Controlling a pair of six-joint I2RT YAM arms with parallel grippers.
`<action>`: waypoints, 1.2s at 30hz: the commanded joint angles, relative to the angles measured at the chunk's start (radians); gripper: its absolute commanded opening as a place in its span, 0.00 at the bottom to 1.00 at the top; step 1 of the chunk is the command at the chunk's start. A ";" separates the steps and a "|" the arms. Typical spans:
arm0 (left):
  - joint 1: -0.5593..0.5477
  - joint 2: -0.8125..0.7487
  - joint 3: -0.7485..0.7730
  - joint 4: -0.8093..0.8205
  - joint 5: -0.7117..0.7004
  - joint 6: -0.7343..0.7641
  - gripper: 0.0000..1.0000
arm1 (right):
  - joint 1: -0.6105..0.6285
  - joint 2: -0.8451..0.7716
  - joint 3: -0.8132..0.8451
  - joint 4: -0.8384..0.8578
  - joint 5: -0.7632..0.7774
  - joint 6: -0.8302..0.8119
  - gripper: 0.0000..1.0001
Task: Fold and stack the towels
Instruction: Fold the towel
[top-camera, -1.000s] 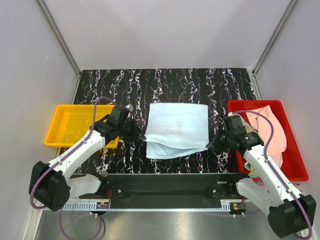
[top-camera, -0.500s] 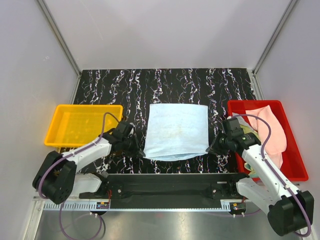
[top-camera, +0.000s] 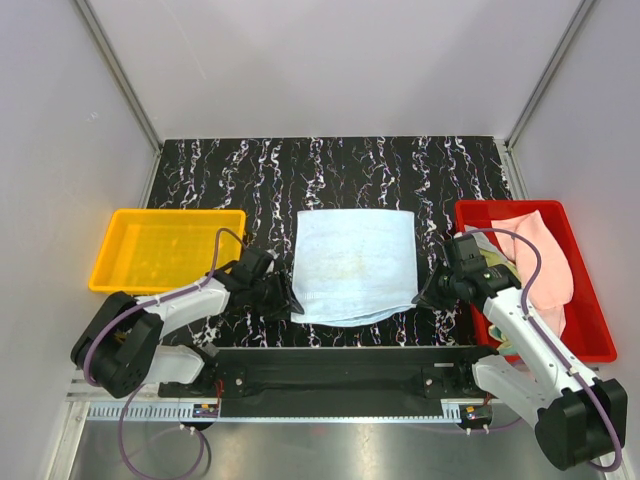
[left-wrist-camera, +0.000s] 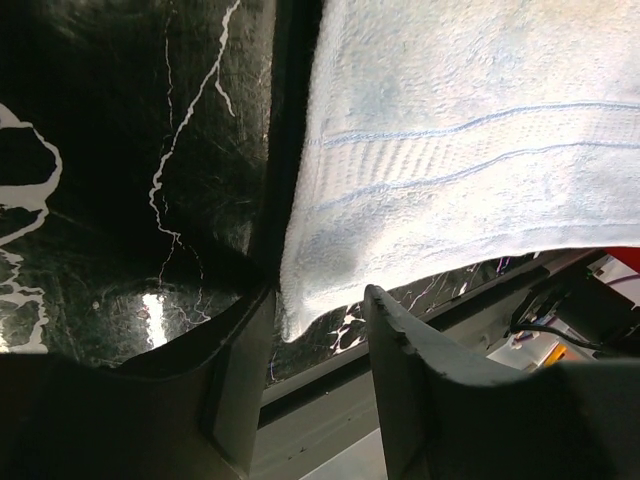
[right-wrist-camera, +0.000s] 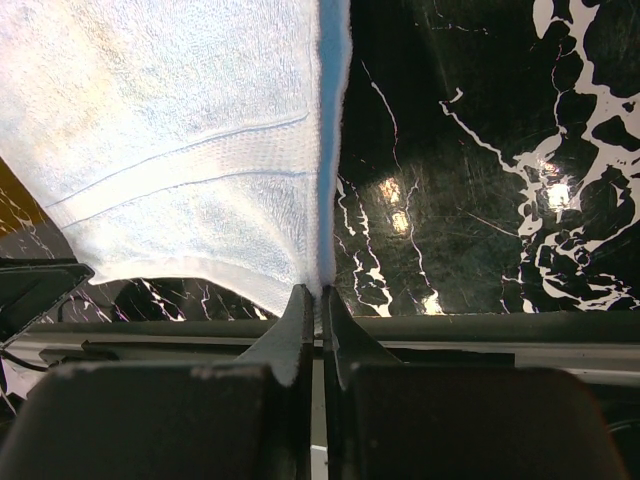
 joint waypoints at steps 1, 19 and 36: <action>-0.008 0.007 0.005 0.004 -0.065 0.016 0.47 | 0.008 -0.015 0.002 0.023 0.020 0.004 0.00; -0.131 0.111 0.036 -0.114 -0.258 -0.016 0.34 | 0.008 -0.043 -0.004 0.034 -0.003 -0.001 0.00; -0.206 0.233 0.139 -0.215 -0.335 -0.020 0.00 | 0.008 -0.061 -0.012 0.063 -0.045 -0.007 0.00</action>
